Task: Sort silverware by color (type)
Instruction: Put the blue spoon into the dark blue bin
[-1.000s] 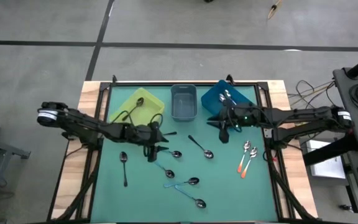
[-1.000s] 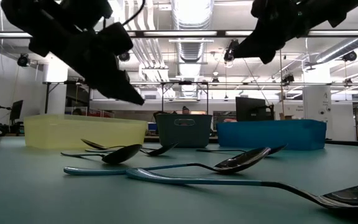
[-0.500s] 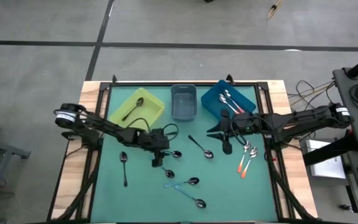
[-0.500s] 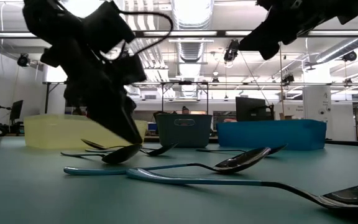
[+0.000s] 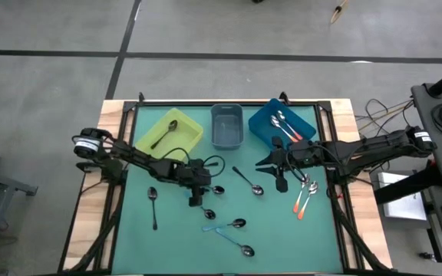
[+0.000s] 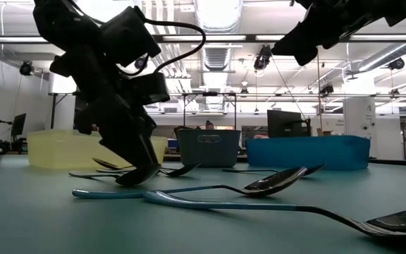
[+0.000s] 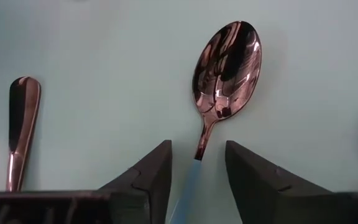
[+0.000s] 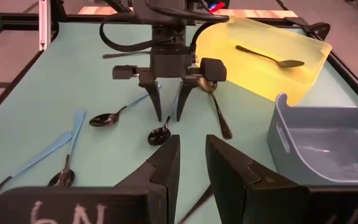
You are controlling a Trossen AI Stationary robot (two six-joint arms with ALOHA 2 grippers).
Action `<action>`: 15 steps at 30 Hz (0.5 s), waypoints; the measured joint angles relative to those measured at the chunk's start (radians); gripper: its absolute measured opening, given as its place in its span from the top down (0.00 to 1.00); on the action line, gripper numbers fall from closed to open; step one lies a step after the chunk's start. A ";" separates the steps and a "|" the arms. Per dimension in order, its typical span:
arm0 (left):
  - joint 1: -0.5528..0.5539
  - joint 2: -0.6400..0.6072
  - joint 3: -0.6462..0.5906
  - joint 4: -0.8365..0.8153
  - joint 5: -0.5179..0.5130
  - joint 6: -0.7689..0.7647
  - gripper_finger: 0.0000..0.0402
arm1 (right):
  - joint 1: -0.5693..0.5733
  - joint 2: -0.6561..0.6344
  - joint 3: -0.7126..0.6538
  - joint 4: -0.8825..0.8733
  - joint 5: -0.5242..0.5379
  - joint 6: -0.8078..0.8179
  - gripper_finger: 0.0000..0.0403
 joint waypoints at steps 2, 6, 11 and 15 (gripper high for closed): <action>0.000 0.001 -0.001 0.000 -0.004 0.000 0.74 | 0.000 0.000 0.000 0.000 0.000 0.000 0.83; 0.000 0.002 -0.002 -0.005 -0.008 0.000 0.84 | 0.000 0.000 0.000 -0.001 0.000 0.000 0.83; 0.001 0.003 -0.003 -0.006 -0.011 0.000 0.98 | 0.000 0.000 0.000 -0.002 0.000 0.000 0.83; 0.001 0.003 -0.003 -0.007 -0.012 -0.005 0.99 | 0.000 0.000 0.000 -0.002 -0.001 0.000 0.83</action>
